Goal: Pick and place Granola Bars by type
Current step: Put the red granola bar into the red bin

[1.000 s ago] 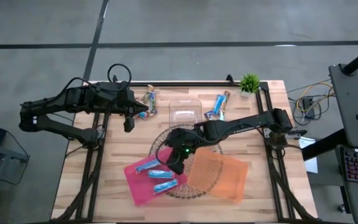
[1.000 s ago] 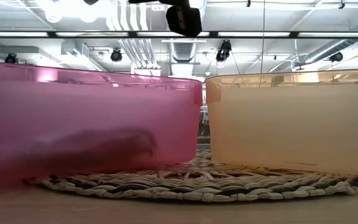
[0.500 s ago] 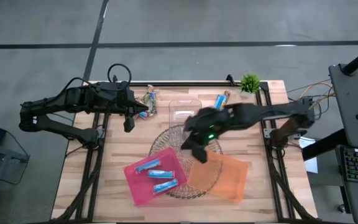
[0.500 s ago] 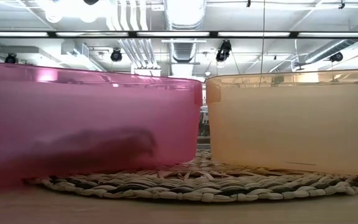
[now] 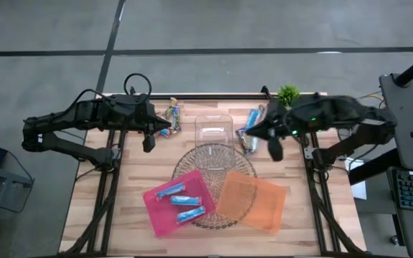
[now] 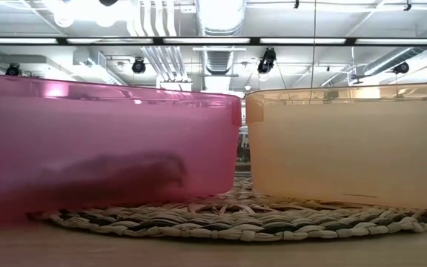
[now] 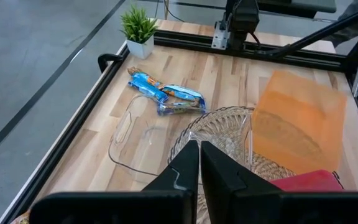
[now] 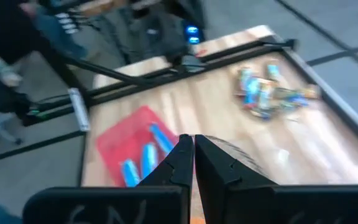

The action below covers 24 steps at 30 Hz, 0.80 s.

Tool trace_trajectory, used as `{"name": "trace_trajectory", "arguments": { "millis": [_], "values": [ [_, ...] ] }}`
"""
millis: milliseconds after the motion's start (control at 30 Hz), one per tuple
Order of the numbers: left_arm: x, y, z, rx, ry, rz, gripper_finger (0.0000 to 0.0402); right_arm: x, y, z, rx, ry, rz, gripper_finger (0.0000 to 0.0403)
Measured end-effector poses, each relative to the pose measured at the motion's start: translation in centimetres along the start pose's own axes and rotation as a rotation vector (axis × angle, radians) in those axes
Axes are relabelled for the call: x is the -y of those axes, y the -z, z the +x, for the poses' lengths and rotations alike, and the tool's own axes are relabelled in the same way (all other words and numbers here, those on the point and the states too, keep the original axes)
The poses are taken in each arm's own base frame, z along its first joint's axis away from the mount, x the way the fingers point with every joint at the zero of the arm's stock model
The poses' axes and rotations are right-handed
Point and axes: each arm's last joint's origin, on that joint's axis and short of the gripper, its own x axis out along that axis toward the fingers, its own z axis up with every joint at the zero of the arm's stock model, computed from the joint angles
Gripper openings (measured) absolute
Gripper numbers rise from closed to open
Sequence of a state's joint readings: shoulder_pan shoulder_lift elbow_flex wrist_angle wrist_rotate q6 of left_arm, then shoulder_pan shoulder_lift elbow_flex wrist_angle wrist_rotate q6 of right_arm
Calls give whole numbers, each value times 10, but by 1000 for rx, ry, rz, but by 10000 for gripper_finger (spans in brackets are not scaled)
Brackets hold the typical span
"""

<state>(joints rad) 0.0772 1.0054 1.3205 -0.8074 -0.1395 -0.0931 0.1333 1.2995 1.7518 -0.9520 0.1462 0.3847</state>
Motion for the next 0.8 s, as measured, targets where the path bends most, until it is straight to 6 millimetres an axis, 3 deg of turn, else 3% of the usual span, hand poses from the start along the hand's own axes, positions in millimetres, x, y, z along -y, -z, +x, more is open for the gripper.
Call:
{"name": "trace_trajectory", "arguments": {
  "millis": [233,433,633,800],
  "values": [
    [0,-1,0,5,0,-6,0,18,13,-49,-13,108,-7,8],
    [0,-1,0,7,0,-6,0,26,20,-79,17,132,-33,8],
    [-1,-2,-2,-4,-16,-9,0,33,21,-96,63,141,-26,8],
    [-9,-13,-13,-2,-197,-38,3,37,23,-100,65,169,-24,8]
  ]
}}
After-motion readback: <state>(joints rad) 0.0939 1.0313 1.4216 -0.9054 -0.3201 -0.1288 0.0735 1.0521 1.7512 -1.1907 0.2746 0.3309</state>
